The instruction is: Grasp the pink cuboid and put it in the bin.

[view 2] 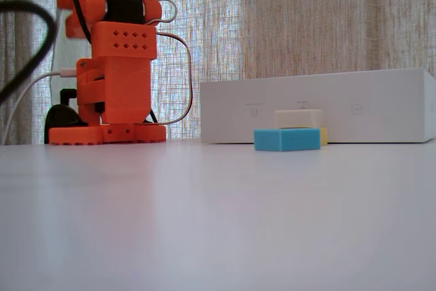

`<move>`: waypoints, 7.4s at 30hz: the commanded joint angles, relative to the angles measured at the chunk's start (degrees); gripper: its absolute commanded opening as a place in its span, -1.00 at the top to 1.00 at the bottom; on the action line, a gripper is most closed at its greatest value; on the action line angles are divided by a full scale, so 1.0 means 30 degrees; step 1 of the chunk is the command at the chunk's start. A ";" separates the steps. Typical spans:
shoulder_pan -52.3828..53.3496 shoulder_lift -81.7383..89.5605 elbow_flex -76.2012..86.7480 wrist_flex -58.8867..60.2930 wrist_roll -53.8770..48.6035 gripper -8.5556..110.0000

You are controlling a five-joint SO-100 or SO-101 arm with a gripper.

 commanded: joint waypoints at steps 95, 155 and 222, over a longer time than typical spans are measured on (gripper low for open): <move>0.1201 0.1816 0.3311 1.0840 -0.0410 1.00; 0.1201 0.1816 0.3311 1.0840 -0.0410 1.00; 0.1201 0.1816 0.3311 1.0840 -0.0410 1.00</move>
